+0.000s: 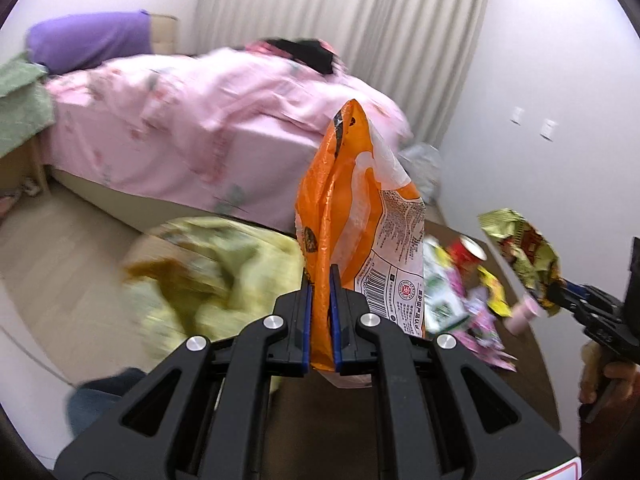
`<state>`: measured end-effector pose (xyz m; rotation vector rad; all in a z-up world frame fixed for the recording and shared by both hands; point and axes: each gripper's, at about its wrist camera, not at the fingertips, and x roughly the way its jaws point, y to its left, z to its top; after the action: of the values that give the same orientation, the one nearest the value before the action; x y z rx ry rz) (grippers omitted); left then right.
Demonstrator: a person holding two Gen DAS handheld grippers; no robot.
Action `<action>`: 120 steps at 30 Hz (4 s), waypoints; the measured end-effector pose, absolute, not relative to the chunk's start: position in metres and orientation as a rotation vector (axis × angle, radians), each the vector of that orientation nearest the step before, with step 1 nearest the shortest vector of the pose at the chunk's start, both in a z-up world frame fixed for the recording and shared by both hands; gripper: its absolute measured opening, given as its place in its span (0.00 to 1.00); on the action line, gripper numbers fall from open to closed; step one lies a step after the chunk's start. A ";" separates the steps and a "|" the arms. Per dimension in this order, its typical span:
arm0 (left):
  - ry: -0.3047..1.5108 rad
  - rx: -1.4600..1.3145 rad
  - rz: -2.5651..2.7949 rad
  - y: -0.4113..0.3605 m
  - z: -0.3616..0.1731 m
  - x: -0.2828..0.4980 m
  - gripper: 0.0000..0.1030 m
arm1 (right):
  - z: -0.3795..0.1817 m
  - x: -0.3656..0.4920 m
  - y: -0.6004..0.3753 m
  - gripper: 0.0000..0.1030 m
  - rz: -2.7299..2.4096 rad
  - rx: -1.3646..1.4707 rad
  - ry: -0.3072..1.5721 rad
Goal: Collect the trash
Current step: 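Carry both wrappers over the yellow trash bag and open both grippers, then grasp the pink Kleenex tissue pack with the left gripper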
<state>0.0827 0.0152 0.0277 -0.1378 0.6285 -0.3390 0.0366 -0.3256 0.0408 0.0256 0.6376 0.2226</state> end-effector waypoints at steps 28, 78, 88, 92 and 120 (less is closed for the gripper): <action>0.940 -0.050 -0.221 0.092 -0.113 0.206 0.07 | -0.093 0.289 -0.072 0.24 0.601 -0.215 1.030; 0.672 -0.088 -0.473 -0.011 -0.022 0.136 0.46 | 0.006 0.099 -0.302 0.66 0.264 0.061 0.681; 0.763 -0.039 -0.652 -0.103 -0.041 0.119 0.46 | -0.028 0.035 -0.381 0.66 -0.007 0.071 0.739; 0.775 -0.029 -0.726 -0.132 -0.042 0.110 0.46 | -0.046 0.018 -0.406 0.66 -0.048 0.121 0.759; 0.877 0.131 -0.863 -0.235 -0.060 0.060 0.06 | -0.063 0.010 -0.433 0.51 -0.220 0.136 0.636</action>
<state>0.0601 -0.2348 -0.0603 0.1310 0.8767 -0.8629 0.0101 -0.4330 -0.0630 0.1362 0.6356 -0.2202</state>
